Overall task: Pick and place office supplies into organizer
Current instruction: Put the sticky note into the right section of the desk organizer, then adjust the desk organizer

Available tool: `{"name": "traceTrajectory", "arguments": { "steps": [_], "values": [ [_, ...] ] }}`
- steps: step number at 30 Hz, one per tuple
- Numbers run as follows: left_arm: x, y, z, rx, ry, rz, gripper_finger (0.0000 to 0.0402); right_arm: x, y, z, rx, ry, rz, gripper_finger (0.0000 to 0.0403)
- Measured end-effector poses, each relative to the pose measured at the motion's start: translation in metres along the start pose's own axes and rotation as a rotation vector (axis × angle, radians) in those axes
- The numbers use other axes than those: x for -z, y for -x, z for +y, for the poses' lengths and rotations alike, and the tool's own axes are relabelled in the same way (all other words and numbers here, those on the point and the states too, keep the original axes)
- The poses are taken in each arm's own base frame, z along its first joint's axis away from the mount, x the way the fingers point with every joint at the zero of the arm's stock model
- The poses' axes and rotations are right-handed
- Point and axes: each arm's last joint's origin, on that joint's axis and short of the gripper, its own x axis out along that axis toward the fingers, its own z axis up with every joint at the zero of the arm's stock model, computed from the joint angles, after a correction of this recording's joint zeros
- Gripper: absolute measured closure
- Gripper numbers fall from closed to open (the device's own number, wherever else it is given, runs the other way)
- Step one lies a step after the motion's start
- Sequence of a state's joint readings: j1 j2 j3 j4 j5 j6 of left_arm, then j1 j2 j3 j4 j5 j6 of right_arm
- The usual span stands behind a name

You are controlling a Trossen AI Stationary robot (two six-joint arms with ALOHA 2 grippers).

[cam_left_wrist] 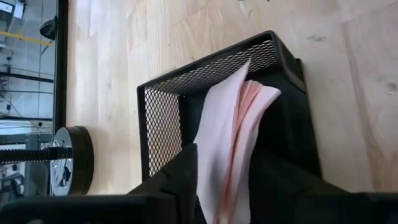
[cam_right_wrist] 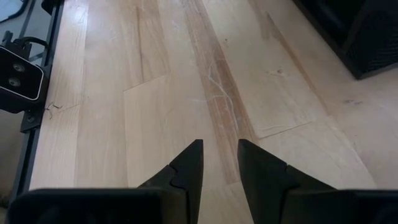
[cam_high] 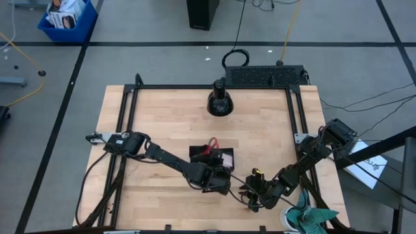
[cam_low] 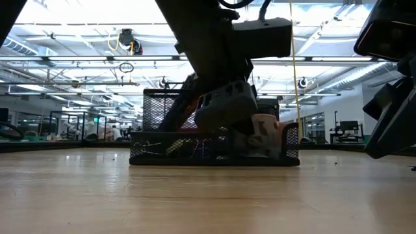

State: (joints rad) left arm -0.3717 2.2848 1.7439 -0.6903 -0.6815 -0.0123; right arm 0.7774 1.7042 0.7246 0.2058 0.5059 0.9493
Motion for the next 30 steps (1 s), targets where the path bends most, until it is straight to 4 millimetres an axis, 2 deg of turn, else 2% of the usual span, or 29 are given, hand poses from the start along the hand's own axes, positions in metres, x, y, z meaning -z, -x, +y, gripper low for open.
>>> {"name": "traceTrajectory", "arguments": {
  "steps": [4,14,30],
  "values": [
    [0.0,0.004,-0.002,0.009,-0.002,-0.008,0.0254,0.0,0.0,0.0,-0.001,0.0,0.0,0.031],
    [-0.01,0.018,-0.002,0.079,-0.015,-0.006,0.026,0.0,0.0,0.0,-0.004,-0.001,-0.001,0.031],
    [-0.034,0.064,-0.001,0.1,-0.04,-0.091,0.0261,0.0,0.0,0.001,-0.007,-0.001,0.002,0.031]
  ]
}}
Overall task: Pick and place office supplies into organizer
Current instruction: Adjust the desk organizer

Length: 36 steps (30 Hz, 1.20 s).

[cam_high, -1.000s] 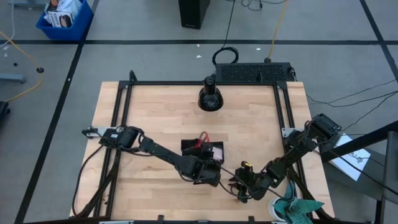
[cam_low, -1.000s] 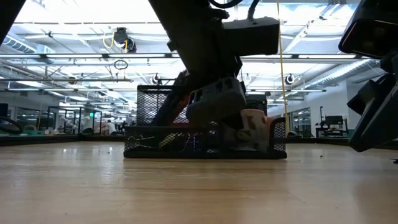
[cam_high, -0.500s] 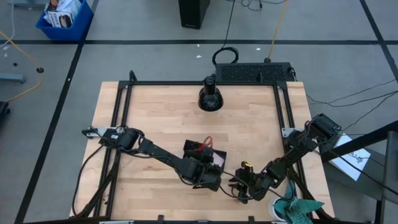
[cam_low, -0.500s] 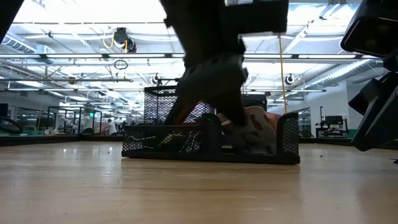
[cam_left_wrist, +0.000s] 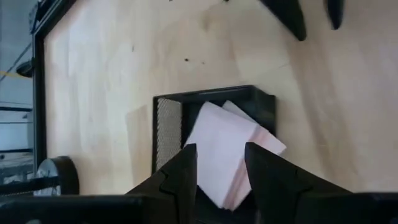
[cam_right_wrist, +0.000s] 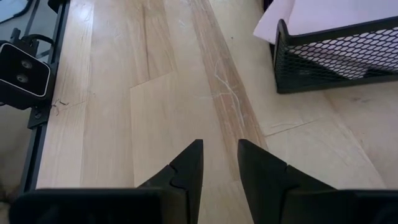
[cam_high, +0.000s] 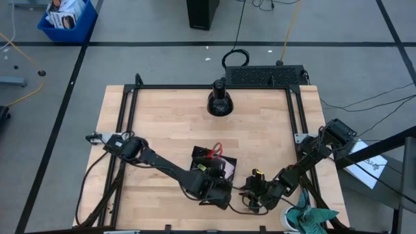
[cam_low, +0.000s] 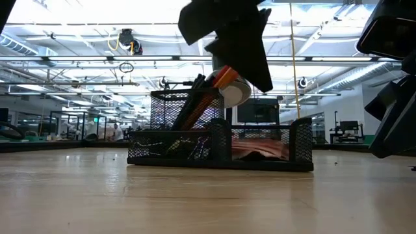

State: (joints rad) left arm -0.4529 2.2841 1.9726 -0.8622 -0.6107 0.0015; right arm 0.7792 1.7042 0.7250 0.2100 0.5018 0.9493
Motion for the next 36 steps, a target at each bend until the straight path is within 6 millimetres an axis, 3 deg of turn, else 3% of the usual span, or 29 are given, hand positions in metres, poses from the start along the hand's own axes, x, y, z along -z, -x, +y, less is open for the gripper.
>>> {"name": "traceTrajectory", "arguments": {
  "steps": [4,9,20,28,36],
  "values": [
    [0.0,0.001,-0.002,0.038,0.002,-0.001,0.0261,0.0,0.0,0.0,0.0,0.0,0.0,0.031],
    [0.007,-0.011,-0.002,0.155,0.03,0.031,0.0261,0.0,0.0,0.0,-0.003,-0.004,-0.002,0.031],
    [0.012,-0.037,0.011,0.13,0.084,0.023,0.0261,-0.001,0.0,0.001,-0.008,-0.006,-0.006,0.031],
    [0.03,-0.057,0.011,0.129,0.074,0.079,0.0261,-0.001,0.0,0.001,-0.006,0.01,-0.006,0.031],
    [0.014,-0.046,0.008,0.129,0.028,-0.027,0.0261,-0.001,0.0,0.001,-0.006,0.015,-0.007,0.031]
  ]
}}
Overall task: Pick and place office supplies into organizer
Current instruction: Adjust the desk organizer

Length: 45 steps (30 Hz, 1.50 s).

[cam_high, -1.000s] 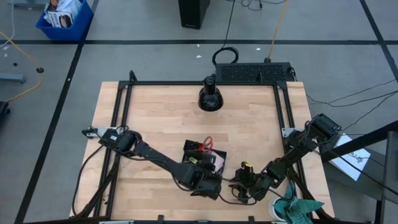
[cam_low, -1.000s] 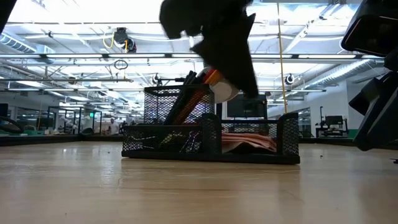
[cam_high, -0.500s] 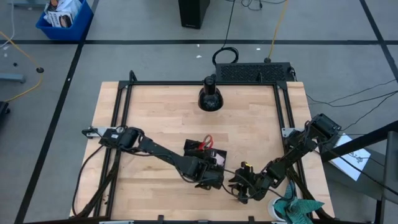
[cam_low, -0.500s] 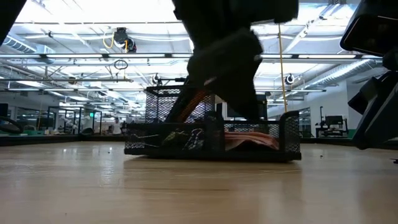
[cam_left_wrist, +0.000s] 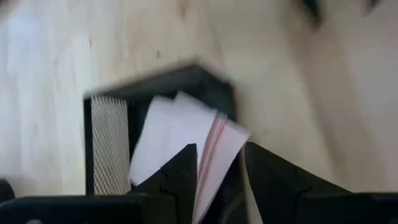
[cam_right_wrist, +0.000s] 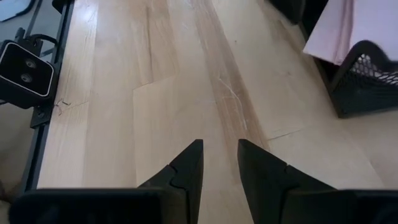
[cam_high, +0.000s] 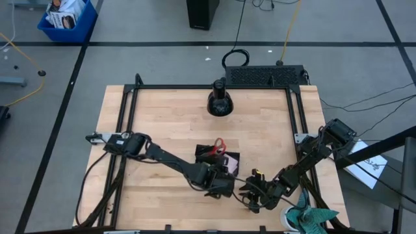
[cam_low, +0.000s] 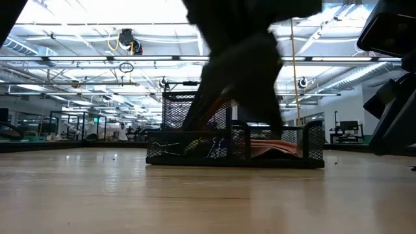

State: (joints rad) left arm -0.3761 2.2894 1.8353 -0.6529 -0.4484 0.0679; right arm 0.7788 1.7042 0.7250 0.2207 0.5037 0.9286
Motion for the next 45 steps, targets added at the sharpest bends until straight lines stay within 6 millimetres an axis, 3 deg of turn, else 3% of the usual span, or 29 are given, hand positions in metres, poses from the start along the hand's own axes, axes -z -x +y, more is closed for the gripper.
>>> {"name": "traceTrajectory", "arguments": {
  "steps": [10,15,20,23,27,31,37,41,45],
  "values": [
    [-0.038,0.053,-0.004,-0.061,-0.089,-0.107,0.0269,-0.002,0.0,-0.001,0.043,0.061,-0.053,0.031],
    [-0.043,0.094,-0.012,-0.105,-0.178,-0.08,0.031,-0.002,0.0,-0.002,0.064,0.087,-0.075,0.031],
    [-0.035,0.144,-0.009,-0.077,-0.139,-0.113,0.0379,0.003,-0.003,-0.003,0.075,0.12,-0.062,0.0312],
    [-0.02,0.171,-0.018,-0.05,-0.105,-0.144,0.0394,0.01,-0.011,-0.002,0.067,0.119,-0.061,0.0328],
    [0.015,0.194,-0.035,-0.1,-0.048,-0.233,0.0396,0.016,-0.023,0.0,0.02,0.143,-0.063,0.0378],
    [0.059,0.2,-0.053,-0.094,0.067,-0.432,0.0396,0.015,-0.03,-0.002,0.014,0.144,-0.088,0.0395],
    [0.127,0.174,-0.072,0.009,0.136,-0.768,0.0399,0.0,-0.038,-0.012,0.055,0.155,-0.12,0.0401],
    [0.157,0.155,-0.069,0.034,0.203,-0.922,0.0396,-0.012,-0.045,-0.024,0.102,0.135,-0.134,0.0402],
    [0.174,0.143,-0.065,0.081,0.235,-0.933,0.0398,-0.023,-0.051,-0.034,0.141,0.107,-0.148,0.0402]
  ]
}}
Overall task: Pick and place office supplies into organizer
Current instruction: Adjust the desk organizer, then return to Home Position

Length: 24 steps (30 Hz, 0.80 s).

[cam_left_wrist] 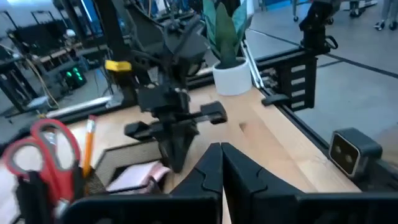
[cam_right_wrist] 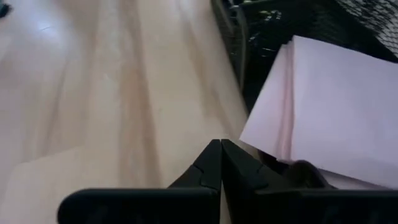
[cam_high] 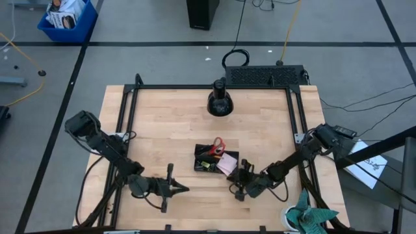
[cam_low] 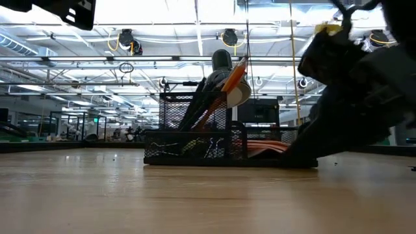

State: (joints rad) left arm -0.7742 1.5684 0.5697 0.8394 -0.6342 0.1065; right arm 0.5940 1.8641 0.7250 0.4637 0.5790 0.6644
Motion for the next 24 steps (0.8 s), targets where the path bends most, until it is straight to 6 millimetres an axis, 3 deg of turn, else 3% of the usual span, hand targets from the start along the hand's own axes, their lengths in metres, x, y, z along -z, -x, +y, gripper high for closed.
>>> {"name": "traceTrajectory", "arguments": {
  "steps": [14,24],
  "values": [
    [0.006,-0.004,0.006,0.039,-0.026,0.037,0.0397,-0.007,-0.009,-0.017,0.094,-0.028,0.013,0.0402],
    [0.007,-0.007,0.011,0.035,0.026,0.036,0.0394,0.0,0.002,0.003,-0.023,0.081,-0.006,0.0403]
  ]
}}
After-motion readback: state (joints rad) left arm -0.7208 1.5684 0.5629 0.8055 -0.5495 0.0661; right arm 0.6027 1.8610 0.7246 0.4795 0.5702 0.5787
